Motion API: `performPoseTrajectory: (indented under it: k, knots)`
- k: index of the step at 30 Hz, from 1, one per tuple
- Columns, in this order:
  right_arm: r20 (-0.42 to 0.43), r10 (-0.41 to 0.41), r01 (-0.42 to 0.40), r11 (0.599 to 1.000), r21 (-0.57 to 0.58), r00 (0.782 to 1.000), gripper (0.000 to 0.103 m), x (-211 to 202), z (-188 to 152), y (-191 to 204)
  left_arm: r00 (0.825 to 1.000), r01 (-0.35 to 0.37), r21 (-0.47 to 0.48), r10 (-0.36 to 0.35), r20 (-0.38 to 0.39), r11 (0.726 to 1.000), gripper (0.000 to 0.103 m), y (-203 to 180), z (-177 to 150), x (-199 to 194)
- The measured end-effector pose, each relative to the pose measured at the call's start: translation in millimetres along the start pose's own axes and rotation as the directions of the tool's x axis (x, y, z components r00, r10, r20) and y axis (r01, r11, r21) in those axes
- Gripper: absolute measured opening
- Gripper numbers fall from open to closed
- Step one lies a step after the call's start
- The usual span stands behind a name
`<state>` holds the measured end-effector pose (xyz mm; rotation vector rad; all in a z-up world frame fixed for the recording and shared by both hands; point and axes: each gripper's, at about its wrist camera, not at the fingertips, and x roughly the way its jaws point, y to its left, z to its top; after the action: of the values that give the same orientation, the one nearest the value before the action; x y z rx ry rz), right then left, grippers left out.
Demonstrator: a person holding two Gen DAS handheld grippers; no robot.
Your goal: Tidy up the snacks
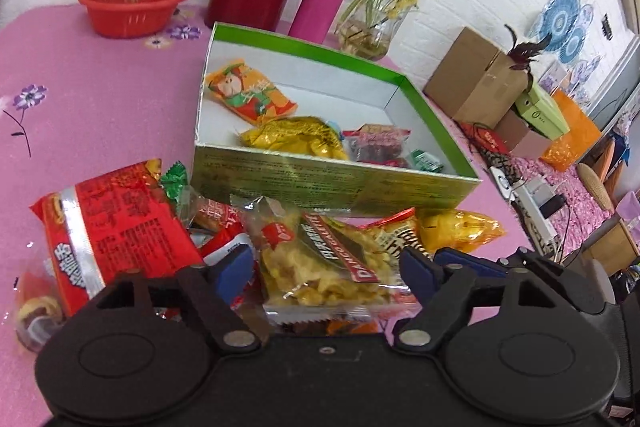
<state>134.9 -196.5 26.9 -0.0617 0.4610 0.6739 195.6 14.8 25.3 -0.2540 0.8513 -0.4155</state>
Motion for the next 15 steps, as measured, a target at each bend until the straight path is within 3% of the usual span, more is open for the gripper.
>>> performPoseTrajectory:
  k: [6, 9, 10, 13, 15]
  knots:
    - [-0.032, 0.011, -0.013, 0.999, -0.043, 0.999, 0.103, 27.6, 1.0, -1.1, 1.000, -0.006, -0.006, 0.006, -0.025, 1.000, 0.064, 6.7, 1.4, 20.1]
    - [-0.059, 0.069, -0.068, 0.997, 0.021, 0.996, 0.103, 36.0, 2.1, -6.6, 1.000, -0.026, 0.002, 0.026, -0.017, 1.000, 0.044, 6.1, 0.7, 22.5]
    - [-0.074, 0.092, -0.089, 0.995, 0.043, 0.993, 0.103, 38.1, 1.9, -8.0, 0.999, -0.033, 0.000, 0.033, -0.015, 0.999, 0.032, 6.3, -0.7, 22.0]
    - [-0.088, 0.102, -0.094, 0.991, 0.091, 0.991, 0.103, 38.0, 0.9, -8.4, 0.999, -0.039, -0.006, 0.039, -0.004, 0.999, 0.027, 6.6, -5.7, 17.7]
    - [-0.100, 0.111, -0.100, 0.989, 0.105, 0.989, 0.103, 35.1, -0.5, -6.8, 1.000, -0.029, -0.013, 0.029, -0.008, 0.999, 0.016, 6.5, -8.9, 13.9]
